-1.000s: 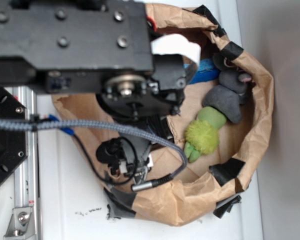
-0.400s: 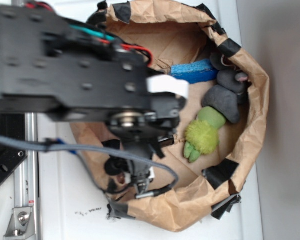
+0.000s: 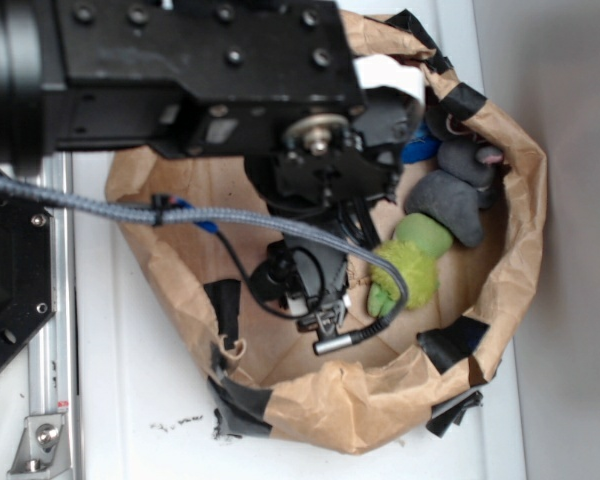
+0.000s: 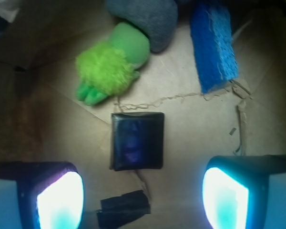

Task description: Grab the black box.

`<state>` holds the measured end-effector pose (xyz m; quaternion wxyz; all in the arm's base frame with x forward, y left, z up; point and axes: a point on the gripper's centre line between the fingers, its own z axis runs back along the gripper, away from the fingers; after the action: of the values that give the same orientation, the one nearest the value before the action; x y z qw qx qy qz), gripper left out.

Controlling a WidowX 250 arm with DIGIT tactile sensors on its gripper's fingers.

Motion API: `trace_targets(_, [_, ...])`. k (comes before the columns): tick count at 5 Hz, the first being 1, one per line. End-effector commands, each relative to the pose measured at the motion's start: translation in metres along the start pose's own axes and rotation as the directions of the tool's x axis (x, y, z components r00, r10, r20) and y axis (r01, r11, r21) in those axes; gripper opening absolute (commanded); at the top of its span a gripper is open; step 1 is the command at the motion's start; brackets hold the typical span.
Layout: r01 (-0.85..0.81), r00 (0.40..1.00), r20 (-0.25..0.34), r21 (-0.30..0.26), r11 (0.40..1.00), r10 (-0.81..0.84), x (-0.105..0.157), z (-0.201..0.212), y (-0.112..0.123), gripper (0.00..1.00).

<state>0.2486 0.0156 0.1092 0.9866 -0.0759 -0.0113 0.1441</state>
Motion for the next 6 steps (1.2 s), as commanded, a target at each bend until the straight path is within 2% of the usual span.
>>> trace_targets(1, [-0.008, 0.999, 0.039, 0.048, 0.999, 0.006, 0.007, -0.011, 0.004, 1.00])
trace_targets(2, [-0.016, 1.000, 0.026, 0.066, 0.998, 0.014, 0.008, -0.043, 0.001, 1.00])
trace_targets(3, [0.020, 1.000, -0.016, 0.072, 0.997, -0.019, 0.008, -0.076, -0.012, 1.00])
trace_targets(4, [0.044, 0.998, -0.056, 0.129, 0.991, -0.037, 0.008, -0.100, -0.015, 1.00])
trace_targets(5, [-0.012, 0.999, -0.028, 0.196, 0.981, 0.018, 0.015, -0.096, 0.008, 1.00])
trace_targets(6, [-0.049, 0.999, 0.001, 0.180, 0.983, 0.049, 0.011, -0.076, 0.018, 1.00])
